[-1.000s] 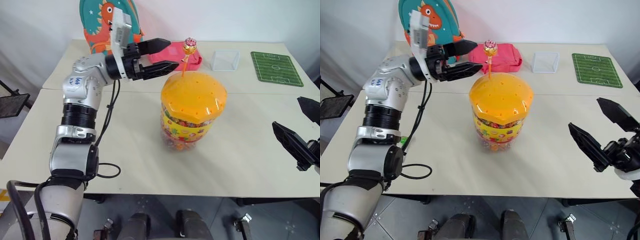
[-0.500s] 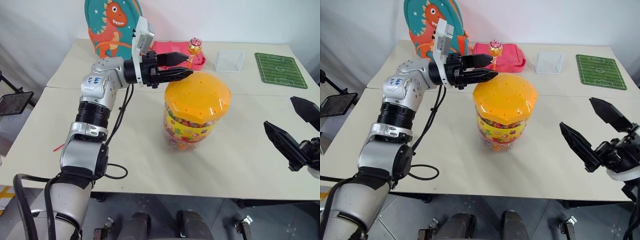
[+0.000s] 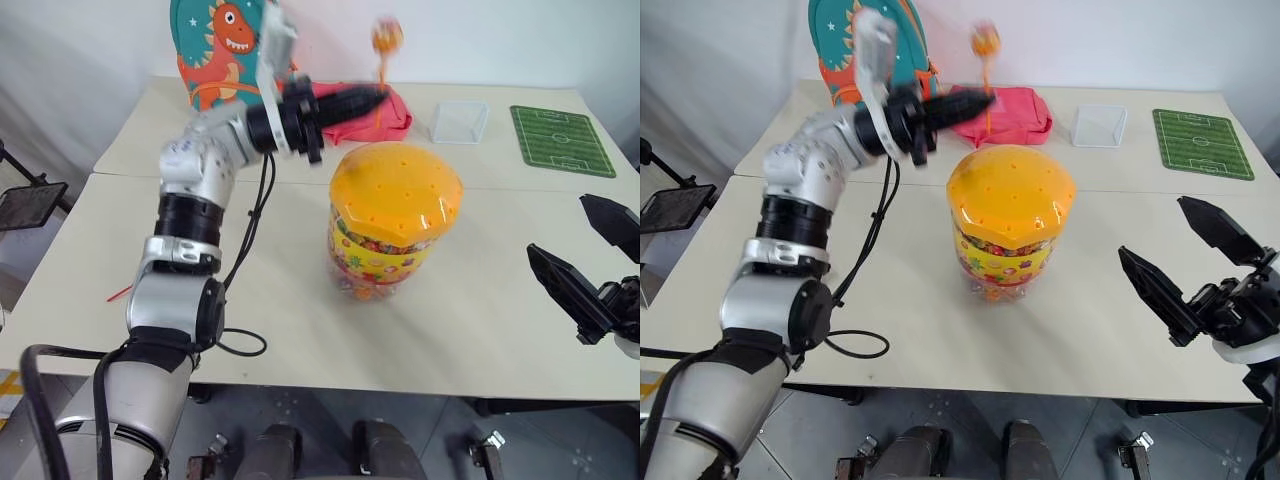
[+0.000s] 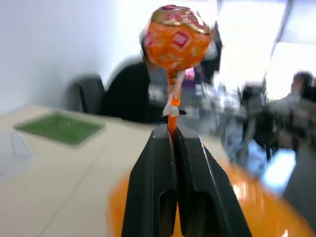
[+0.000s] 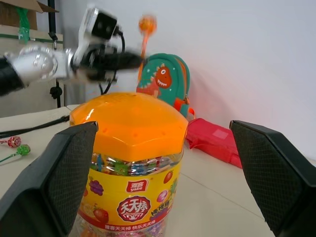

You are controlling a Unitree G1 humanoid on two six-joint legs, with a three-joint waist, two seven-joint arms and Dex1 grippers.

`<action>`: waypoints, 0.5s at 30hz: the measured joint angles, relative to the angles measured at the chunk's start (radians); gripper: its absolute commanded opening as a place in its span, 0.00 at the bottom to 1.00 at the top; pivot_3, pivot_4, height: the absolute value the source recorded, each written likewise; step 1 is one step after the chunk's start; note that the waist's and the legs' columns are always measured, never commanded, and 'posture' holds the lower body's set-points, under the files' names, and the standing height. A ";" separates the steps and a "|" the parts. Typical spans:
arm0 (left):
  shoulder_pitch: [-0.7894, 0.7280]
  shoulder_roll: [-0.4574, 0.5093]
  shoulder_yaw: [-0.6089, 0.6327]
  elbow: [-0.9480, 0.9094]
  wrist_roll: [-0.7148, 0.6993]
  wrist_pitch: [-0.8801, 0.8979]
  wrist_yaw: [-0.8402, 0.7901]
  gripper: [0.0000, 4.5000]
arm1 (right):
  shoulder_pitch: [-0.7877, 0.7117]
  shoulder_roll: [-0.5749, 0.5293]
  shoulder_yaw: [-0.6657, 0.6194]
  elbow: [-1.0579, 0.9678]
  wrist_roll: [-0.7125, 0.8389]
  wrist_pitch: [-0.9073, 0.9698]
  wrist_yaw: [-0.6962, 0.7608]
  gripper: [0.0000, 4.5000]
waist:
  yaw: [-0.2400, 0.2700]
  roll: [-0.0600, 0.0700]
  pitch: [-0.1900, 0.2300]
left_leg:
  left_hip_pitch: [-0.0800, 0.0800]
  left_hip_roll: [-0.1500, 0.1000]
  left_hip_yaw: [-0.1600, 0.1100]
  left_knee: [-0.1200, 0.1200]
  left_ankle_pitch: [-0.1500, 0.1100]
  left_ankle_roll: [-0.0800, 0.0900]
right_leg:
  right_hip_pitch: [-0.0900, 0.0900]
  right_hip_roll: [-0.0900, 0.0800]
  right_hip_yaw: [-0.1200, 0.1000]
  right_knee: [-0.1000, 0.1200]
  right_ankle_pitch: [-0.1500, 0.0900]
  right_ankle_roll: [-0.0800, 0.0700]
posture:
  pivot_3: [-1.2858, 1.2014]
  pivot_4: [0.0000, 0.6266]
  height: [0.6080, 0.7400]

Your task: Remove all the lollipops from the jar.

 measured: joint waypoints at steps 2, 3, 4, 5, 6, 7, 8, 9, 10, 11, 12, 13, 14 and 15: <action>-0.051 0.028 0.072 0.003 -0.034 0.033 0.086 0.01 | 0.002 0.004 0.000 0.007 -0.006 0.000 0.005 1.00 | -0.002 0.000 0.000 | 0.000 0.000 0.000 -0.001 0.000 0.000 | 0.000 0.000 0.000 0.000 0.000 0.000 | 0.52 0.24 1.00; -0.064 0.045 0.085 -0.001 -0.037 0.045 0.126 0.01 | 0.001 0.005 0.000 0.013 -0.007 -0.001 0.008 1.00 | -0.003 0.001 0.000 | 0.001 0.000 0.000 -0.001 0.000 0.000 | 0.000 0.000 0.000 0.001 0.000 0.000 | 0.52 0.24 1.00; -0.065 0.069 0.079 -0.007 -0.024 0.063 0.165 0.01 | 0.000 0.005 0.002 0.019 -0.009 -0.001 0.011 1.00 | -0.003 0.001 0.000 | 0.002 0.000 0.000 -0.002 0.000 0.000 | 0.000 0.000 0.001 0.001 0.000 0.000 | 0.52 0.24 1.00; -0.059 0.098 0.059 -0.013 0.002 0.083 0.194 0.01 | -0.001 0.006 0.003 0.022 -0.010 -0.001 0.016 1.00 | -0.003 0.001 -0.001 | 0.002 0.000 0.000 -0.002 0.000 0.000 | 0.000 0.000 0.001 0.002 0.000 0.000 | 0.52 0.24 1.00; -0.041 0.136 0.025 -0.030 0.040 0.110 0.221 0.01 | -0.003 0.005 0.006 0.026 -0.013 -0.002 0.025 1.00 | -0.004 0.001 -0.001 | 0.003 0.000 0.000 -0.003 0.000 0.000 | 0.000 0.000 0.001 0.002 0.000 0.000 | 0.52 0.24 1.00; 0.020 0.223 -0.061 -0.102 0.109 0.156 0.240 0.01 | -0.010 0.003 0.024 0.029 -0.019 -0.004 0.048 1.00 | -0.011 0.002 -0.001 | 0.005 0.000 0.000 -0.005 0.000 0.000 | 0.000 0.000 0.004 0.002 0.000 0.000 | 0.52 0.24 1.00; 0.085 0.298 -0.120 -0.155 0.165 0.192 0.247 0.01 | -0.009 0.003 0.038 0.026 -0.020 -0.009 0.071 1.00 | -0.020 0.003 -0.002 | 0.010 -0.001 0.002 -0.010 0.000 -0.001 | 0.001 0.001 0.009 0.002 0.000 0.000 | 0.52 0.24 1.00; 0.172 0.396 -0.200 -0.229 0.233 0.248 0.251 0.01 | 0.000 0.001 0.063 0.020 -0.025 -0.012 0.103 1.00 | -0.029 0.005 -0.003 | 0.013 -0.001 0.001 -0.013 0.000 -0.001 | 0.001 0.003 0.013 0.002 0.000 0.000 | 0.52 0.24 1.00; 0.263 0.481 -0.266 -0.298 0.280 0.317 0.249 0.01 | 0.014 -0.001 0.100 0.018 -0.031 -0.011 0.140 1.00 | -0.034 0.006 -0.003 | 0.013 -0.001 -0.003 -0.014 -0.001 -0.002 | -0.001 0.005 0.020 0.002 0.000 0.000 | 0.52 0.24 1.00; 0.338 0.530 -0.310 -0.346 0.297 0.383 0.237 0.01 | 0.027 -0.004 0.135 0.015 -0.036 -0.009 0.174 1.00 | -0.036 0.005 -0.003 | 0.010 0.000 -0.006 -0.013 -0.001 -0.003 | -0.003 0.006 0.024 0.003 0.000 0.000 | 0.52 0.24 1.00; 0.397 0.559 -0.331 -0.407 0.294 0.437 0.220 0.01 | 0.020 -0.013 0.166 0.012 -0.038 -0.004 0.201 1.00 | -0.034 0.003 -0.002 | 0.008 0.000 -0.006 -0.011 -0.002 -0.004 | -0.005 0.006 0.024 0.002 0.000 -0.001 | 0.52 0.24 1.00; 0.434 0.572 -0.339 -0.466 0.284 0.488 0.214 0.01 | 0.004 -0.026 0.193 0.007 -0.037 -0.002 0.227 1.00 | -0.028 0.001 0.000 | 0.006 0.000 -0.007 -0.009 -0.002 -0.004 | -0.005 0.005 0.024 0.001 0.000 -0.001 | 0.52 0.24 1.00; 0.448 0.577 -0.338 -0.510 0.275 0.527 0.215 0.01 | -0.013 -0.041 0.213 -0.005 -0.037 -0.001 0.249 1.00 | -0.016 0.000 0.000 | 0.004 -0.001 -0.010 -0.005 -0.002 -0.003 | -0.004 0.005 0.023 0.001 0.000 -0.001 | 0.52 0.24 1.00; 0.454 0.586 -0.335 -0.547 0.268 0.551 0.220 0.01 | -0.028 -0.047 0.229 -0.010 -0.039 -0.001 0.269 1.00 | -0.005 -0.001 0.000 | 0.004 -0.001 -0.011 -0.002 -0.003 -0.004 | -0.003 0.005 0.023 -0.001 0.000 0.000 | 0.52 0.24 1.00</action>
